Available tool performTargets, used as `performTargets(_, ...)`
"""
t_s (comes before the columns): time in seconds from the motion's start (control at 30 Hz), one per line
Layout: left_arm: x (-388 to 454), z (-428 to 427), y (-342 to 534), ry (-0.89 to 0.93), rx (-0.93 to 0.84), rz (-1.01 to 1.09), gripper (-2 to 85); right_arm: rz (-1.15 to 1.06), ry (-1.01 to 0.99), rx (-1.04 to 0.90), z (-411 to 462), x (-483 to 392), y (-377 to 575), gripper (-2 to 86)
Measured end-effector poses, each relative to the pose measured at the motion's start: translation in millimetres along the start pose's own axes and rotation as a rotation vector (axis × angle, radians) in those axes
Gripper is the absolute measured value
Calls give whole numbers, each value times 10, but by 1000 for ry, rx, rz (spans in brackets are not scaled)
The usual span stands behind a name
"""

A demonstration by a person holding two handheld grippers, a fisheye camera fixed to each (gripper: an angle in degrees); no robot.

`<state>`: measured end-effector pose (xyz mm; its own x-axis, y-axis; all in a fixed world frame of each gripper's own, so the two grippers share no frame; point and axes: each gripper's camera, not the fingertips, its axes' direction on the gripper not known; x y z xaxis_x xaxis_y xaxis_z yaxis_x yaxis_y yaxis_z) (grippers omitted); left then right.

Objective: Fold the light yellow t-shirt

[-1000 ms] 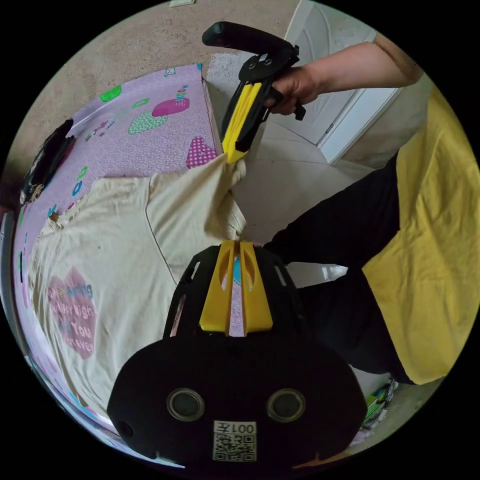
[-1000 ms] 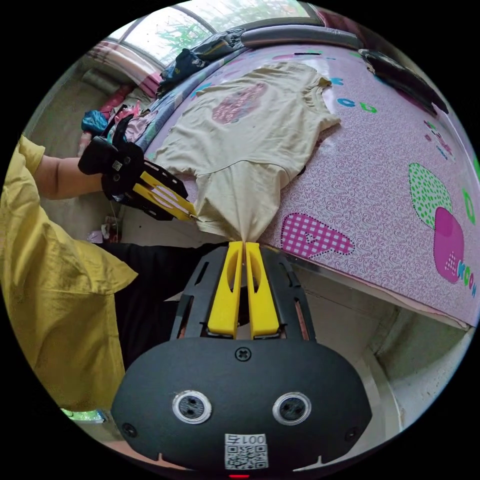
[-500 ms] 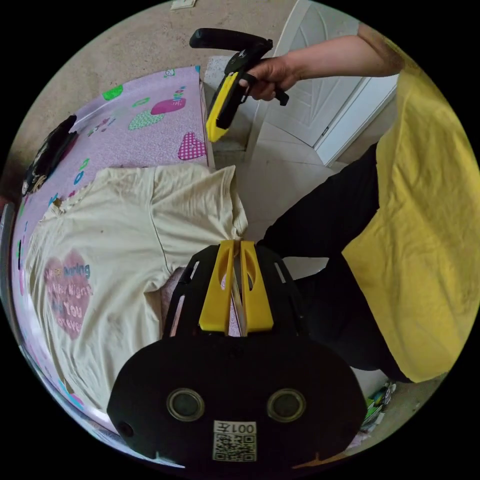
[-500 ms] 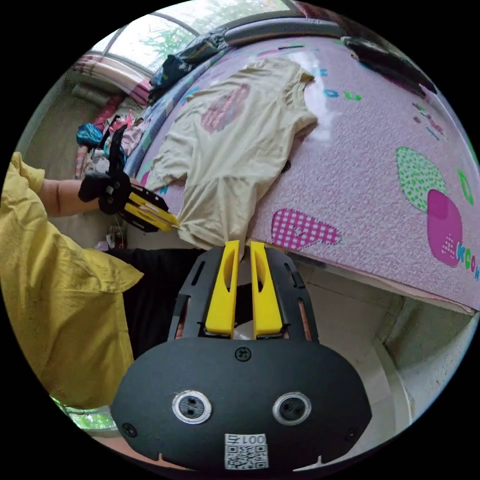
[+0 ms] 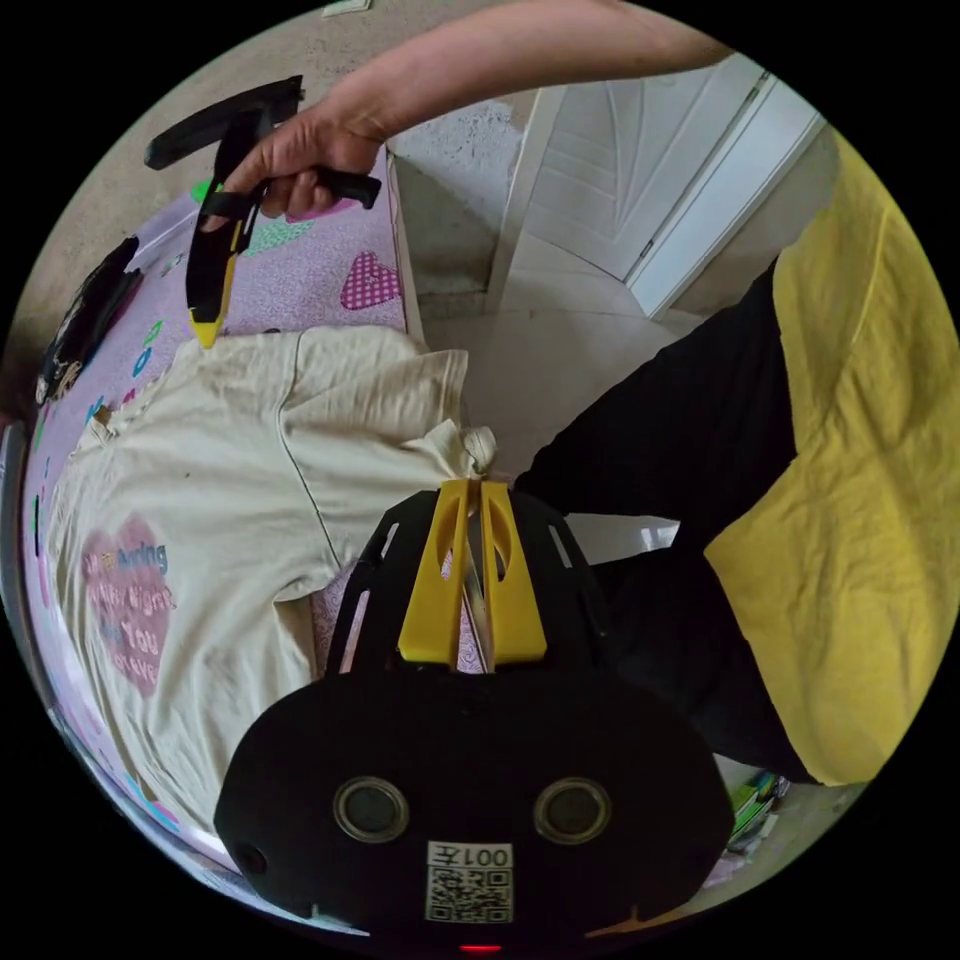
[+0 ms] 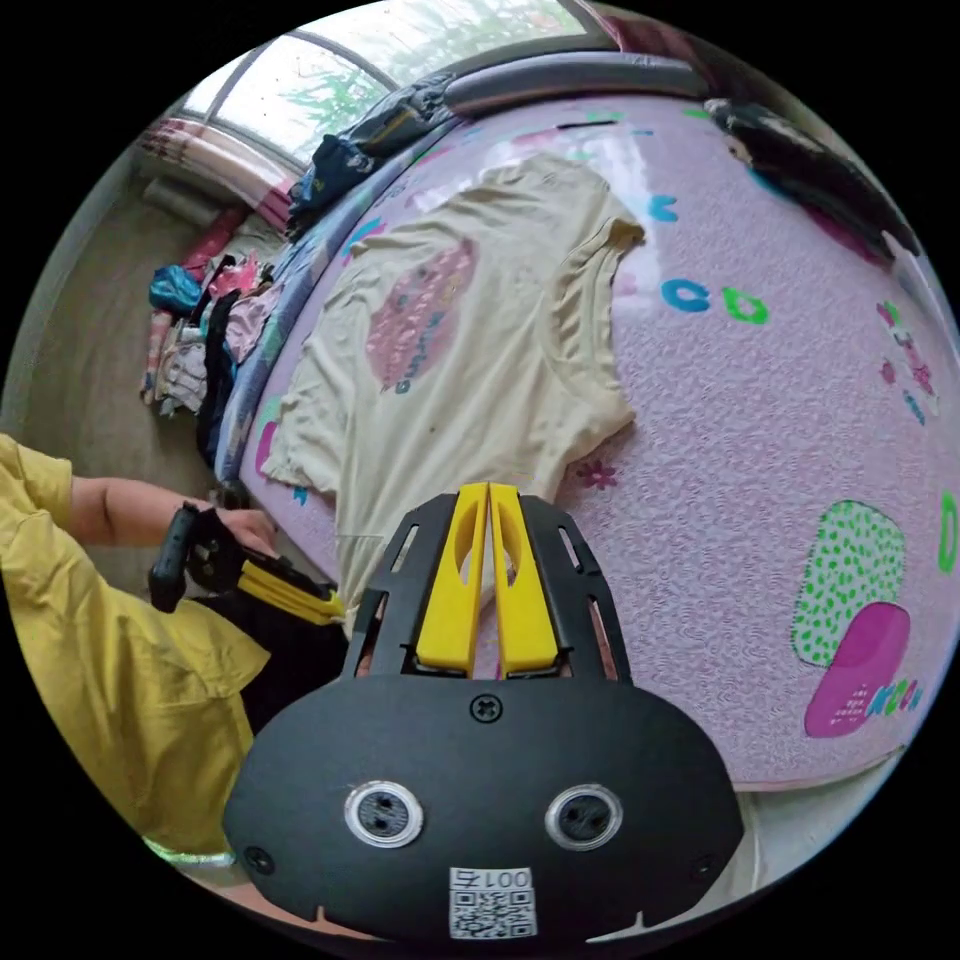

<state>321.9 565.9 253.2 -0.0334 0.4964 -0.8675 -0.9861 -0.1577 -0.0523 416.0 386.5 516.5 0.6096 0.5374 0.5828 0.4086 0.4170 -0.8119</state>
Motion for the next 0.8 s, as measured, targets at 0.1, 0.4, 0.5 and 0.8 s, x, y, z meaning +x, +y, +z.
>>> performTargets(0.1,-73,-9,121,24,23,-33,-11,6,15,-23,37,0,31,0)
performTargets(0.4,-77,135,439,37,34,-88,-2,-15,-19,-22,-57,-93,159,0)
performTargets(0.5,-140,183,469,44,43,-88,-1,-17,-63,-62,-21,-139,253,0)
performTargets(0.8,-263,334,628,129,37,-96,42,4,-17,-90,-11,-115,313,-1)
